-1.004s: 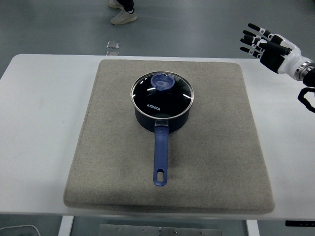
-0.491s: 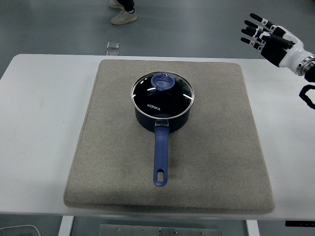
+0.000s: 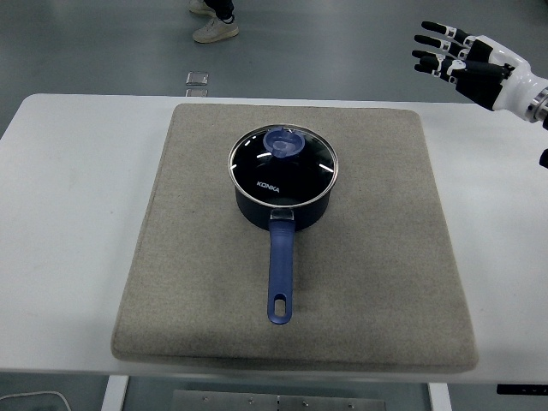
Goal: Lift the pot lid and place it to the right of the pot.
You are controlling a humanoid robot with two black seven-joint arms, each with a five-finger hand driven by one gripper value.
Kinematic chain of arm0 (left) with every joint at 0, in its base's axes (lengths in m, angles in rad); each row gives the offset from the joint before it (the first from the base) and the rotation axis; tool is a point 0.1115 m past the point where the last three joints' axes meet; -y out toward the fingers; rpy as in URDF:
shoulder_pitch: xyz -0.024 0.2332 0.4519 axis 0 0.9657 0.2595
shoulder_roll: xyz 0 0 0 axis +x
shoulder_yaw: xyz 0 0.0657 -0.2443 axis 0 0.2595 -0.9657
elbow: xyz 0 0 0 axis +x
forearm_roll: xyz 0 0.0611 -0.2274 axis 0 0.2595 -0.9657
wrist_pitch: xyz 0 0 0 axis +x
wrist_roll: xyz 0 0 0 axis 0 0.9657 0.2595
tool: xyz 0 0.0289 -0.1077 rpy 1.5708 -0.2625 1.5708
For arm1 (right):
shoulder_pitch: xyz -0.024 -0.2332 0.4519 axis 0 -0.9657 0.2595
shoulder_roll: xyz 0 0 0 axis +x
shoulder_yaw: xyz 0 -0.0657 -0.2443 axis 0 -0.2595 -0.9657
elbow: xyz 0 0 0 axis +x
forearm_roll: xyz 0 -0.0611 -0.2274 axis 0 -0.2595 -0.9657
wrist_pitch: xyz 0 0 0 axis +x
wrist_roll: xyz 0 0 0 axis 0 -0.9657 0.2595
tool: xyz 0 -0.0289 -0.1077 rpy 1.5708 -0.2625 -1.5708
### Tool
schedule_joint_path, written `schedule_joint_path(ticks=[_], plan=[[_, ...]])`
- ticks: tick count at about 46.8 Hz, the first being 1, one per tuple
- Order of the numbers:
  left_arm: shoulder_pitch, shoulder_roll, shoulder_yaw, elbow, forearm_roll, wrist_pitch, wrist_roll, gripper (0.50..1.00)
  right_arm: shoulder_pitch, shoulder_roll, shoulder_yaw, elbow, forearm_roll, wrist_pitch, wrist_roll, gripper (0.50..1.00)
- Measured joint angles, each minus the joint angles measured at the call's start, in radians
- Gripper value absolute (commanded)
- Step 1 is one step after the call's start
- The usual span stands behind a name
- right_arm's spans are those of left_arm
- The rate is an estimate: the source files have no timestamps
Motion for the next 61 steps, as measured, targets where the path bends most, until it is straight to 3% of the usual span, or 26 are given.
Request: schedule_joint_path(ticks=[15,26,35,45,61], plan=[[0.000,0.000,0.000,0.000,0.000,0.000,0.000,1.000,0.067,-0.039,-0.001,0.068,-0.235,0.065,0.023,0.901],[0.000,0.000,0.000,0.000,0.000,0.000,0.000,1.000,0.116,-0.046,-0.002,0.148,-0.498,0.067,0.087,0.901],[0.000,0.000,0.000,0.000,0.000,0.000,0.000,1.000,0.151,-0.046,-0.011,0.200,-0.658,0.067,0.104,0.903],[0.000,0.000,0.000,0.000,0.000,0.000,0.000,1.000,0.216,-0.006,-0.046,0.238,-0.802,0.067,0.104,0.901],[0.000,0.000,0.000,0.000,0.000,0.000,0.000,1.000,0.310,0.109,-0.204,0.241,-0.870,0.067,0.096,0.903]])
